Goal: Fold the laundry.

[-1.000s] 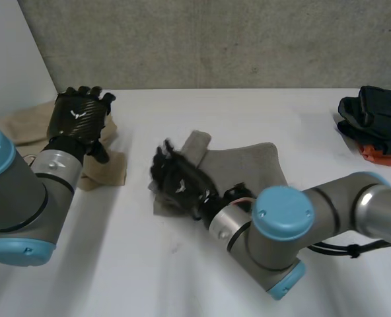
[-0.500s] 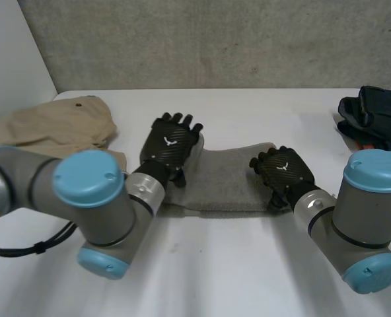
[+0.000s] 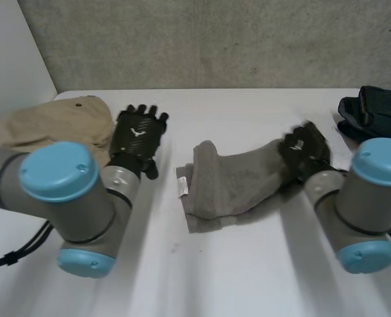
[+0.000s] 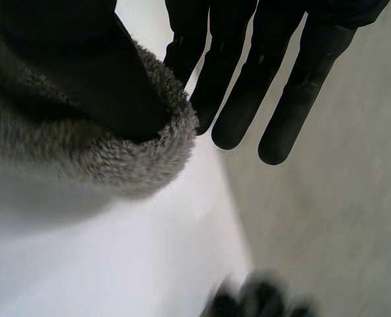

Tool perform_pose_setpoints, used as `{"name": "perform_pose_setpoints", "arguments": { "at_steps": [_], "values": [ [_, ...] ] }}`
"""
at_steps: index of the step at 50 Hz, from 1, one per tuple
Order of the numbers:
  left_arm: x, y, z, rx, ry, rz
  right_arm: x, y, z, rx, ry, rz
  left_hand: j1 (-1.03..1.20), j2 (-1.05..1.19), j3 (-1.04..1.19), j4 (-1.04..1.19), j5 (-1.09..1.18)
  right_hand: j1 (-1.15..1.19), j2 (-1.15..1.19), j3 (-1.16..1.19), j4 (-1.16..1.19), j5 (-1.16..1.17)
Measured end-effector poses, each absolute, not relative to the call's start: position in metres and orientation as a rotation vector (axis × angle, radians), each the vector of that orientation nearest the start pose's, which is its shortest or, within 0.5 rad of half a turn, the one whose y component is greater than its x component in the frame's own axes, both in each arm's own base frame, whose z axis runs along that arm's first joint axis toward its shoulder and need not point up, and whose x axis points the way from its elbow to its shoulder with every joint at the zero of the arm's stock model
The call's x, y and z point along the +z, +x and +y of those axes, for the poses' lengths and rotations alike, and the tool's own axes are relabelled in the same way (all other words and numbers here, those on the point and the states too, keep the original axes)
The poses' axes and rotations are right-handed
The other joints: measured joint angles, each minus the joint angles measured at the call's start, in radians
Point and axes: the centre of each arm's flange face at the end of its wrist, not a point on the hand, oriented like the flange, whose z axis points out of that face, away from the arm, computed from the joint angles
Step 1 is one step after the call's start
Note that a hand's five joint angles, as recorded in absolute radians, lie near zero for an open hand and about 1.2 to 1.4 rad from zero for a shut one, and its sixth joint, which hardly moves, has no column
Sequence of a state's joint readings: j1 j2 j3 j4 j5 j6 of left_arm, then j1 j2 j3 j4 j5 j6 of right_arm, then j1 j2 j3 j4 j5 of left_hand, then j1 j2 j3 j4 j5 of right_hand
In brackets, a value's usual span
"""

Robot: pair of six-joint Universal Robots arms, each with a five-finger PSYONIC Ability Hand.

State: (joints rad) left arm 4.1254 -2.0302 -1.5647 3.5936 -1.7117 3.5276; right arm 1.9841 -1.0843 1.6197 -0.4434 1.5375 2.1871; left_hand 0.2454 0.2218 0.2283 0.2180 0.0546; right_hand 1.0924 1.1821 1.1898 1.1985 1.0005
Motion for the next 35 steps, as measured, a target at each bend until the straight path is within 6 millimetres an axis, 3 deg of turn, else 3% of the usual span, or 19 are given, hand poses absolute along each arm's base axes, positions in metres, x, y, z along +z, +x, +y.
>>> {"name": "perform_pose_setpoints", "arguments": {
  "at_steps": [1,3,4,7,11,13,14,17,19,22,26,30,33,35],
  "values": [
    [0.192,-0.314,-0.260,-2.249,0.907,2.061,0.166,0.279,-0.293,-2.316,-1.689,1.968,0.000,0.000,0.000,0.000,0.000,0.000,0.000,0.000,0.000,0.000],
    [0.196,-0.304,-0.261,-2.240,0.871,2.060,0.174,0.316,-0.271,-2.412,-1.791,1.654,0.000,0.000,0.000,0.000,0.000,0.000,0.000,0.000,0.000,0.007],
    [0.196,-0.303,-0.261,-2.239,0.868,2.060,0.175,0.319,-0.268,-2.417,-1.801,1.619,0.000,0.000,0.000,0.000,0.000,0.000,0.000,0.000,0.000,0.008],
    [0.199,-0.294,-0.262,-2.229,0.838,2.061,0.167,0.357,-0.233,-2.410,-1.910,1.248,0.000,0.000,0.001,0.000,0.000,0.000,0.000,0.000,0.000,0.012],
    [0.201,-0.287,-0.262,-2.223,0.817,2.062,0.139,0.377,-0.201,-2.272,-2.012,1.001,0.000,0.000,0.001,0.000,0.000,-0.004,-0.030,-0.033,-0.030,-0.013],
    [0.201,-0.287,-0.262,-2.223,0.814,2.062,0.136,0.378,-0.199,-2.255,-2.021,0.987,0.000,0.000,0.001,0.000,0.000,-0.004,-0.050,-0.054,-0.059,-0.038],
    [0.202,-0.286,-0.263,-2.226,0.809,2.061,0.130,0.379,-0.195,-2.223,-2.034,0.967,0.000,0.000,0.000,0.000,0.000,-0.194,-0.263,-0.265,-0.272,-0.251],
    [0.205,-0.287,-0.264,-2.242,0.805,2.053,0.119,0.377,-0.193,-2.144,-2.028,1.030,0.000,0.000,0.000,0.000,0.000,-0.694,-0.786,-0.771,-0.777,-0.772],
    [0.208,-0.289,-0.265,-2.259,0.803,2.043,0.123,0.373,-0.198,-2.137,-1.980,1.111,0.000,0.000,0.000,0.000,0.000,-0.846,-0.936,-0.931,-0.930,-0.907],
    [0.214,-0.294,-0.265,-2.295,0.802,2.025,0.136,0.364,-0.208,-2.141,-1.849,1.253,0.000,0.000,0.000,0.000,0.000,-0.870,-0.970,-0.977,-0.982,-0.951],
    [0.226,-0.309,-0.265,-2.383,0.799,2.007,0.176,0.341,-0.228,-2.109,-1.406,1.500,0.000,0.000,0.000,0.000,0.000,-0.870,-0.970,-0.977,-0.983,-0.951],
    [0.232,-0.329,-0.262,-2.475,0.806,2.040,0.203,0.321,-0.243,-1.994,-1.041,1.642,0.000,0.000,0.000,0.000,0.000,-0.870,-0.970,-0.977,-0.983,-0.951],
    [0.231,-0.340,-0.259,-2.514,0.825,2.073,0.212,0.309,-0.253,-1.933,-0.906,1.709,0.000,0.000,0.001,0.000,0.000,-0.870,-0.970,-0.977,-0.983,-0.951],
    [0.226,-0.358,-0.253,-2.549,0.883,2.142,0.222,0.292,-0.269,-1.847,-0.744,1.816,0.000,0.000,0.000,0.000,0.000,-0.870,-0.970,-0.977,-0.983,-0.951]
  ]
}}
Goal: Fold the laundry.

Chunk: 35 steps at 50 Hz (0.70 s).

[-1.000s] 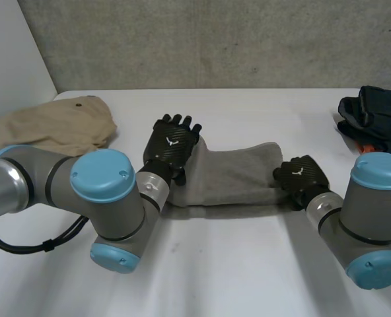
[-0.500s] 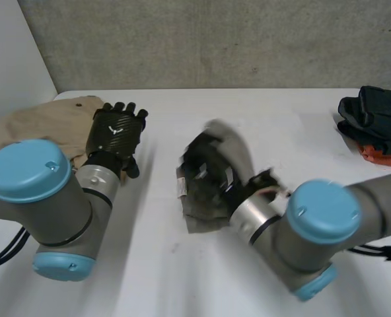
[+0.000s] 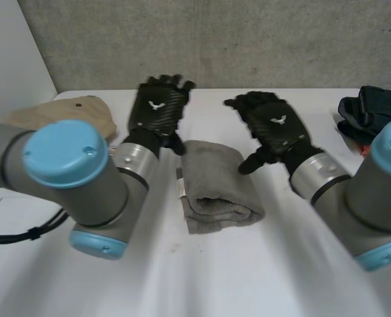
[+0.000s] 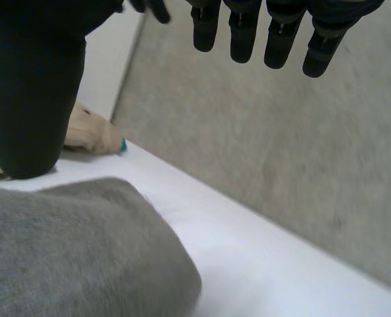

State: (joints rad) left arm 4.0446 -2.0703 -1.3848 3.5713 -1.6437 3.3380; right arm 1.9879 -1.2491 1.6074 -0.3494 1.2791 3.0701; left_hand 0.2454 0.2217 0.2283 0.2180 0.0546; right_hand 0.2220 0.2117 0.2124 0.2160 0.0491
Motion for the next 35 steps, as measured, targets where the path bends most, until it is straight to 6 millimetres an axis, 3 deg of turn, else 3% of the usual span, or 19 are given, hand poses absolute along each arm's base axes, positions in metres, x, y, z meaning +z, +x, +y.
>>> {"name": "perform_pose_setpoints", "arguments": {
  "at_steps": [4,9,15,20,27,31,35],
  "values": [
    [0.210,-0.376,-0.250,-2.510,0.972,2.236,0.217,0.281,-0.286,-1.742,-0.680,1.956,0.000,0.000,0.000,0.000,0.000,0.000,0.000,0.000,0.000,0.000],
    [0.175,-0.389,-0.255,-2.311,1.056,2.387,0.195,0.282,-0.305,-1.583,-0.703,2.114,0.000,0.000,0.000,0.000,0.000,0.000,0.000,0.000,0.000,0.000],
    [0.141,-0.383,-0.257,-2.031,1.030,2.492,0.167,0.291,-0.314,-1.453,-0.773,2.178,0.000,0.000,0.000,0.000,0.000,0.000,0.000,0.000,0.000,0.000],
    [0.126,-0.370,-0.255,-1.874,0.974,2.503,0.140,0.296,-0.318,-1.388,-0.872,2.198,0.000,0.000,0.000,0.000,0.000,0.000,0.000,0.000,0.000,0.000],
    [0.118,-0.361,-0.247,-1.789,1.002,2.482,0.127,0.294,-0.323,-1.456,-1.045,2.240,-0.050,0.000,0.000,0.000,0.000,0.000,0.000,0.000,0.000,0.000],
    [0.127,-0.361,-0.244,-1.809,1.025,2.457,0.141,0.295,-0.321,-1.552,-1.121,2.235,-0.055,0.000,0.000,0.000,0.000,0.000,0.000,0.000,0.000,-0.001],
    [0.150,-0.364,-0.245,-1.904,1.022,2.423,0.161,0.298,-0.312,-1.642,-1.159,2.193,-0.055,0.000,0.000,0.000,-0.002,0.000,0.000,0.000,0.000,-0.001]
  ]
}}
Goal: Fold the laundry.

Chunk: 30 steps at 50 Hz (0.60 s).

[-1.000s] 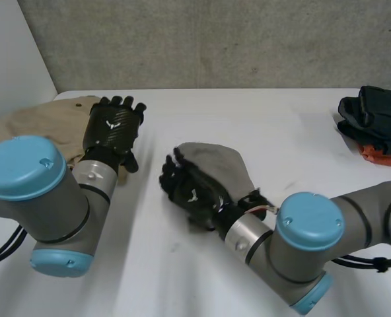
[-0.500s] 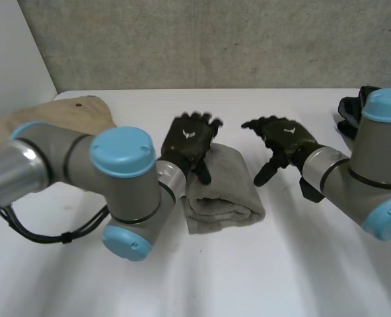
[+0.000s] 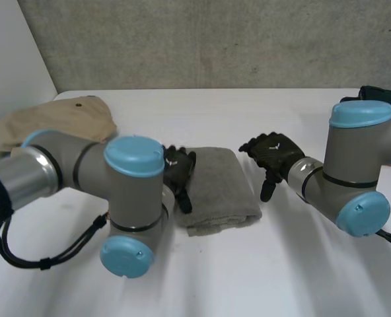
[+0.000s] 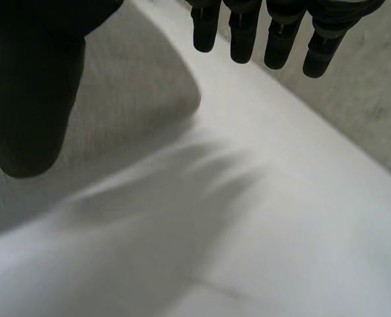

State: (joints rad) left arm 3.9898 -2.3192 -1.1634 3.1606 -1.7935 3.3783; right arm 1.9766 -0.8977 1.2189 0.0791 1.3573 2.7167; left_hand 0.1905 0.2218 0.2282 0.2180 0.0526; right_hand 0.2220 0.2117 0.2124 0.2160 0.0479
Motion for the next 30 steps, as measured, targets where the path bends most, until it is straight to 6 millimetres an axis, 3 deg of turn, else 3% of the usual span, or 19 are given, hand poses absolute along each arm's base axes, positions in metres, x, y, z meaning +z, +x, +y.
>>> {"name": "perform_pose_setpoints", "arguments": {
  "at_steps": [7,14,20,30],
  "values": [
    [0.201,-0.370,-0.252,-2.135,1.081,2.364,0.173,0.303,-0.278,-1.722,-1.189,2.092,0.000,0.000,0.000,0.000,-0.001,0.000,0.000,0.000,0.000,0.000],
    [0.252,-0.376,-0.246,-2.377,1.424,2.300,0.143,0.308,-0.222,-1.722,-1.251,1.966,0.003,0.000,0.000,0.000,-0.001,0.000,0.000,0.000,0.000,0.000],
    [0.264,-0.380,-0.235,-2.420,1.641,2.283,0.123,0.317,-0.203,-1.756,-1.279,1.880,0.003,0.000,0.000,0.000,-0.001,0.000,0.000,0.000,0.000,0.000],
    [0.259,-0.382,-0.229,-2.384,1.694,2.314,0.097,0.333,-0.218,-1.880,-1.378,1.784,0.003,0.000,0.000,0.000,-0.001,0.006,0.021,0.021,0.017,0.017]
  ]
}}
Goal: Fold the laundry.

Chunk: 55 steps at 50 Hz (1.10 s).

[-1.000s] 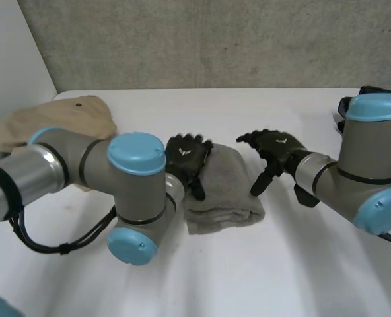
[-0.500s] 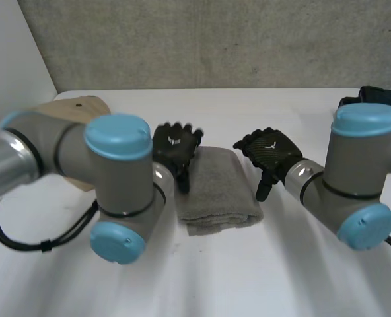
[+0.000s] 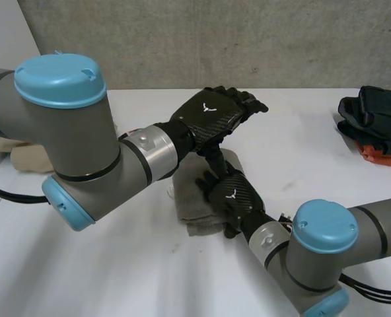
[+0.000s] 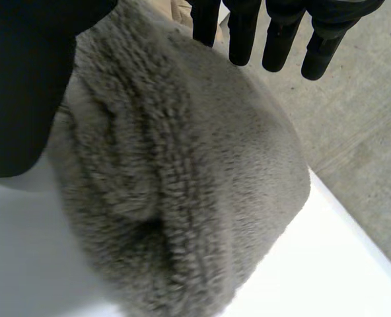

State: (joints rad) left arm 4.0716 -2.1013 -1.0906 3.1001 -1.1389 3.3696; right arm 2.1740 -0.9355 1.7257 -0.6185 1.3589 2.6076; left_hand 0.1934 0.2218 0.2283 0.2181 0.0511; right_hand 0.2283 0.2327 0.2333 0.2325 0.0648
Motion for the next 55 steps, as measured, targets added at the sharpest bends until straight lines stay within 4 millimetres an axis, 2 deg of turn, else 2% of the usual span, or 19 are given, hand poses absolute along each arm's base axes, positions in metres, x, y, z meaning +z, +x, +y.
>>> {"name": "perform_pose_setpoints", "arguments": {
  "at_steps": [5,8,25,28,33,37,40,46,50,52,55],
  "values": [
    [0.255,-0.382,-0.229,1.627,-1.158,-1.597,0.094,0.337,-0.225,-1.916,-1.418,1.759,0.000,0.000,0.000,0.000,0.000,0.069,0.067,0.069,0.069,0.051],
    [0.254,-0.382,-0.230,1.627,-1.156,-1.601,0.093,0.339,-0.229,-1.929,-1.428,1.749,0.000,0.000,0.000,0.000,0.000,0.187,0.167,0.169,0.171,0.073],
    [0.256,-0.380,-0.234,1.638,-1.148,-1.603,0.098,0.349,-0.245,-1.980,-1.400,1.714,0.000,0.000,0.000,0.000,0.000,0.271,0.251,0.250,0.257,0.224],
    [0.255,-0.380,-0.234,1.637,-1.148,-1.604,0.100,0.351,-0.248,-1.992,-1.392,1.705,0.000,0.000,0.000,0.000,0.000,0.394,0.398,0.395,0.396,0.352],
    [0.255,-0.380,-0.234,1.638,-1.148,-1.604,0.103,0.354,-0.253,-2.014,-1.382,1.687,0.000,0.000,0.000,0.000,0.000,0.798,0.887,0.879,0.880,0.823],
    [0.257,-0.378,-0.235,1.646,-1.145,-1.603,0.109,0.357,-0.259,-2.050,-1.363,1.666,0.000,0.000,0.000,0.000,0.000,0.812,0.926,0.934,0.957,0.864],
    [0.260,-0.376,-0.238,1.657,-1.139,-1.604,0.121,0.361,-0.266,-2.111,-1.332,1.629,0.000,0.000,0.000,0.000,0.000,0.812,0.926,0.934,0.958,0.865],
    [0.275,-0.371,-0.242,1.708,-1.120,-1.583,0.166,0.362,-0.295,-2.325,-1.210,1.508,0.000,0.000,0.000,0.000,0.000,0.812,0.926,0.934,0.965,0.865],
    [0.290,-0.366,-0.243,1.754,-1.105,-1.556,0.210,0.347,-0.332,-2.516,-1.085,1.428,0.000,0.000,0.000,0.000,0.000,0.813,0.926,0.934,0.966,0.869],
    [0.295,-0.364,-0.243,1.769,-1.100,-1.547,0.226,0.339,-0.345,-2.578,-1.039,1.405,0.000,0.000,0.000,0.000,0.000,0.817,0.926,0.934,0.966,0.875],
    [0.303,-0.362,-0.242,1.792,-1.092,-1.533,0.257,0.316,-0.375,-2.702,-0.944,1.361,0.000,0.000,0.000,0.000,0.000,0.817,0.926,0.939,0.966,0.876]
  ]
}}
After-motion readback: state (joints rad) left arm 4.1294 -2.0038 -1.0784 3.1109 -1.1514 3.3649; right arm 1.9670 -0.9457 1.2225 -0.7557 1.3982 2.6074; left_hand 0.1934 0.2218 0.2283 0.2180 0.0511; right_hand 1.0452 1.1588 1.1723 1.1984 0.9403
